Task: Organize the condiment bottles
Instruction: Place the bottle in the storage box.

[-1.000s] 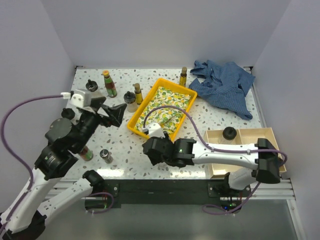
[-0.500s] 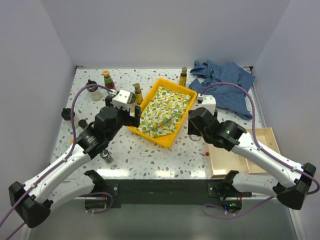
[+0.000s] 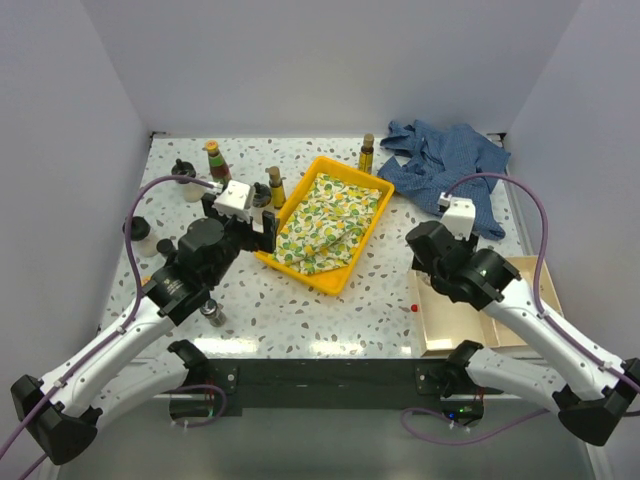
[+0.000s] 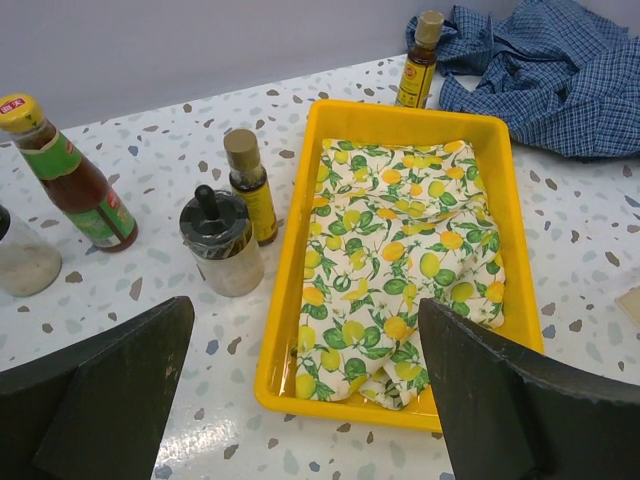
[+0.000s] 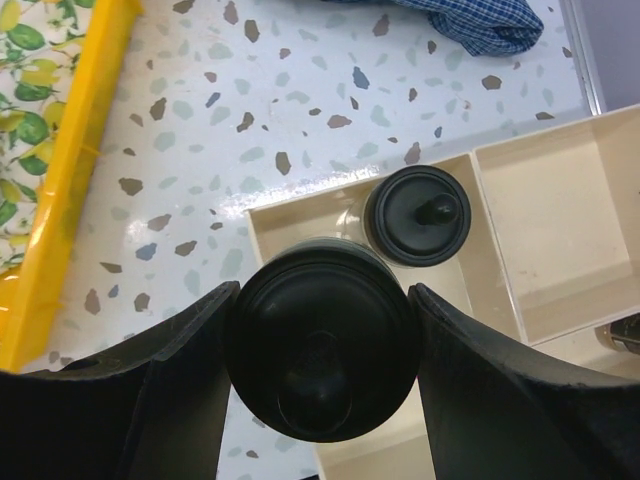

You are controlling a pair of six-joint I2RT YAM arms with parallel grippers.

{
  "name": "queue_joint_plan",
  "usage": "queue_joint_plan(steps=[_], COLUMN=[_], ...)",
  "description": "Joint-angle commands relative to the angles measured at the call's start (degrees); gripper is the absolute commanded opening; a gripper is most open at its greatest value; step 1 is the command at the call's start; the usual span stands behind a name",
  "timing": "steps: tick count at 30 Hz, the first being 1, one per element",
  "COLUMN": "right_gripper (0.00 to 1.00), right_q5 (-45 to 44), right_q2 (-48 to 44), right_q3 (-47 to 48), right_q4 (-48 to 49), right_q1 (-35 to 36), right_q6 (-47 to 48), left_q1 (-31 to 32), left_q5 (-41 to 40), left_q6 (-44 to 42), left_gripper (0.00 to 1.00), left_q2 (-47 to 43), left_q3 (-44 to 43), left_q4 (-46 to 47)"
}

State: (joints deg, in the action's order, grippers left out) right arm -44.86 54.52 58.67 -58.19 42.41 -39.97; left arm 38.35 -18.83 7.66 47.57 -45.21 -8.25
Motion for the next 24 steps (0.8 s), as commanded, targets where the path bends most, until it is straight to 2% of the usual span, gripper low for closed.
queue_joint_plan(steps=[1,9,14,24], right_gripper=[0.33,0.33,0.33,0.43], right_q5=[-1.99,2.32,2.41,1.97], right_q2=[-0.91,-0.47,-0.91,0.76], right_q3=[-3.73,-10.86,-14.37,-19.21], right_q4=[4.12,14.15,19.78,25.76], right_q1=[-2.15,-7.16,-7.78,-7.87], right_q6=[-1.35,1.29,2.17,2.44], left_q1=[0.24,0.15,0.24,0.15], left_q5=[-0.15,-0.51,-0.59,-0.33], left_q6=[-1.07,-1.16,-1.24,-1.33], left_gripper=[1.00,1.00,1.00,1.00], left_q2=[-0.20,0.07,0.07,0.24], left_q3=[0.12,0.21,0.39,0.21], left_q4=[2.98,2.89,2.89,2.80])
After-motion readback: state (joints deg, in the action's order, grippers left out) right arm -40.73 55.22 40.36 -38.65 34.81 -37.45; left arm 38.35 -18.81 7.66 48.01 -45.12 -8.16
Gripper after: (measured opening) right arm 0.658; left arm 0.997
